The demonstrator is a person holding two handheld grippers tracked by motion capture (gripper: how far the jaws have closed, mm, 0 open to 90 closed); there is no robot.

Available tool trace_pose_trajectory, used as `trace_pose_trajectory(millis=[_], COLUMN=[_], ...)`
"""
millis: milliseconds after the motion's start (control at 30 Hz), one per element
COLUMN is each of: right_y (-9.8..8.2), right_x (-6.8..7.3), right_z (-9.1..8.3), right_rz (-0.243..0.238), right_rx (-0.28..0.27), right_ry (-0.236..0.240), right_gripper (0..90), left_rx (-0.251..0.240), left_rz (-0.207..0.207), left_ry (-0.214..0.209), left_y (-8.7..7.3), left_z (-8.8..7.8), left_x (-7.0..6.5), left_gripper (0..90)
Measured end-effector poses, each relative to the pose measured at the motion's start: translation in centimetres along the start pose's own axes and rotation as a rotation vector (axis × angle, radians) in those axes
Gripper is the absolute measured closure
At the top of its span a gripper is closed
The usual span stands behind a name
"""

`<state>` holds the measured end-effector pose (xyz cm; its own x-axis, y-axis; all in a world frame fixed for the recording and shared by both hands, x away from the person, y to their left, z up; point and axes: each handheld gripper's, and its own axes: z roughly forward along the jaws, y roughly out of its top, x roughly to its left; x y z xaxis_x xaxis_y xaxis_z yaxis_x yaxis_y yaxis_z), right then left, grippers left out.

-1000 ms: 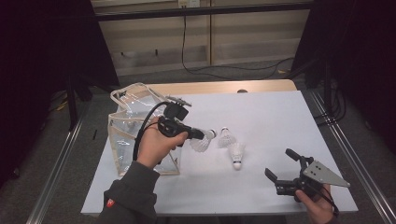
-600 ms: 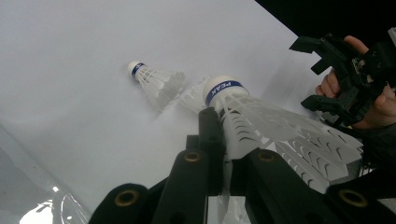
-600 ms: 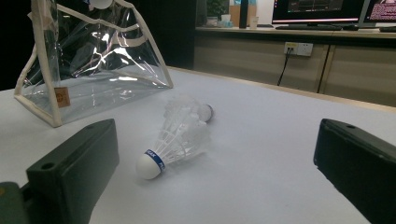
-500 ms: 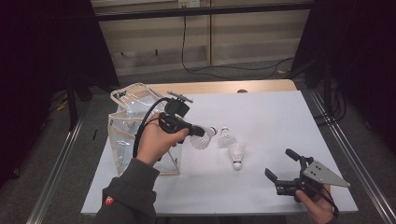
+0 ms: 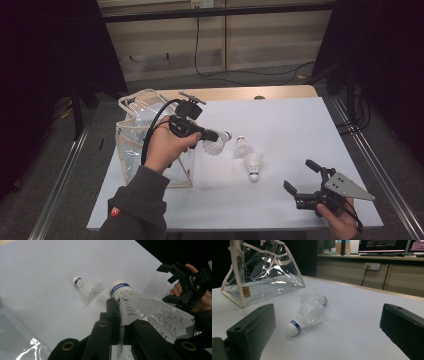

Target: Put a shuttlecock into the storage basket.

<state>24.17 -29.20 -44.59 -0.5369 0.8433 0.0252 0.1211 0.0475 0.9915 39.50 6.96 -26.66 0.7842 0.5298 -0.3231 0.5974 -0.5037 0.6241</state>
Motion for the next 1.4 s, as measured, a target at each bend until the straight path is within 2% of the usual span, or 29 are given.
trace_pose_trajectory(millis=[500, 667, 733, 867, 1000, 1400], right_y=[0.0, 0.0, 0.0, 0.0, 0.0, 0.0], right_x=[0.0, 0.0, 0.0, 0.0, 0.0, 0.0], right_z=[0.0, 0.0, 0.0, -0.1, -0.1, -0.1], right_rz=[-0.002, 0.003, 0.002, 0.003, 0.003, 0.006], right_rx=[0.000, -0.002, -0.001, 0.000, 0.000, 0.000], right_ry=[0.005, 0.006, 0.006, 0.006, 0.005, 0.006], right_gripper=[0.3, 0.3, 0.3, 0.3, 0.3, 0.3], left_rx=[-0.001, 0.004, -0.006, 0.004, -0.005, 0.000], left_rz=[-0.015, -0.006, -0.022, -0.014, -0.032, -0.028], left_ry=[0.003, 0.003, 0.006, 0.009, 0.011, 0.016], left_y=[0.9, 1.3, 1.4, 1.5, 1.6, 2.0], left_z=[-0.6, -0.9, -0.9, -1.1, -1.1, -1.6], left_x=[0.1, 0.2, 0.2, 0.4, 0.5, 1.0], left_gripper=[88.9, 88.9, 88.9, 88.9, 89.0, 89.0])
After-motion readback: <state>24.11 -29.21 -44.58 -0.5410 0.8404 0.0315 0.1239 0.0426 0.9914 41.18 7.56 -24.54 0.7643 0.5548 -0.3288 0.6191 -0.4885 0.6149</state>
